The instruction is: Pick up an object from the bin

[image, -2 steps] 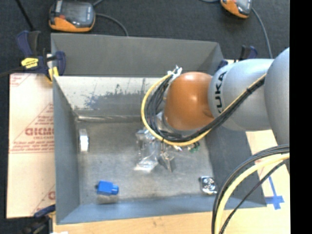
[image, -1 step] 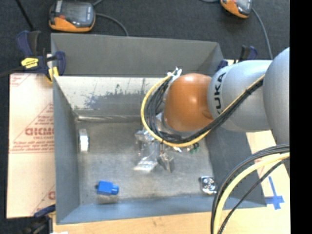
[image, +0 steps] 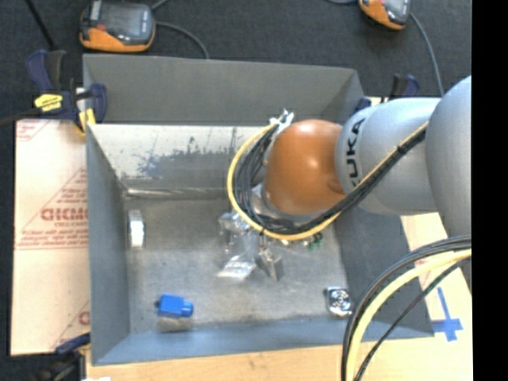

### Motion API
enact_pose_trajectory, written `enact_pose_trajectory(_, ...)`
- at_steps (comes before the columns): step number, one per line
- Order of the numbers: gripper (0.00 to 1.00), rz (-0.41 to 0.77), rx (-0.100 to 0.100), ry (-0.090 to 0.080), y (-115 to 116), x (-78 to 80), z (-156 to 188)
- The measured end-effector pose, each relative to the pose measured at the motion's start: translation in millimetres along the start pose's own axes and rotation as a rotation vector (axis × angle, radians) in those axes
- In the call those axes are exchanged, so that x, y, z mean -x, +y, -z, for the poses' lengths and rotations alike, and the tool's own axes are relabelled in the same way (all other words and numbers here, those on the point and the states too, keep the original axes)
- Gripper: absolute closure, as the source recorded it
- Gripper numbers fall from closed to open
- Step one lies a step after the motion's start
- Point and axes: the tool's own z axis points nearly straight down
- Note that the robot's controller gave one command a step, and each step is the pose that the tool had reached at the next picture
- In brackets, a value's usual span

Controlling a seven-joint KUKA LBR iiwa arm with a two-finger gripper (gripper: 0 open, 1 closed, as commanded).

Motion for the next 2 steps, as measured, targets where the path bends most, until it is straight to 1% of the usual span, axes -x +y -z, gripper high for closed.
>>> enact_pose_trajectory(1, 0.0, -0.035, -0.001, -0.002, 10.8, -11.4, 0.4)
enact_pose_trajectory(2, 1.0, -0.036, 0.004, 0.014, 11.3, -15.7, -1.4)
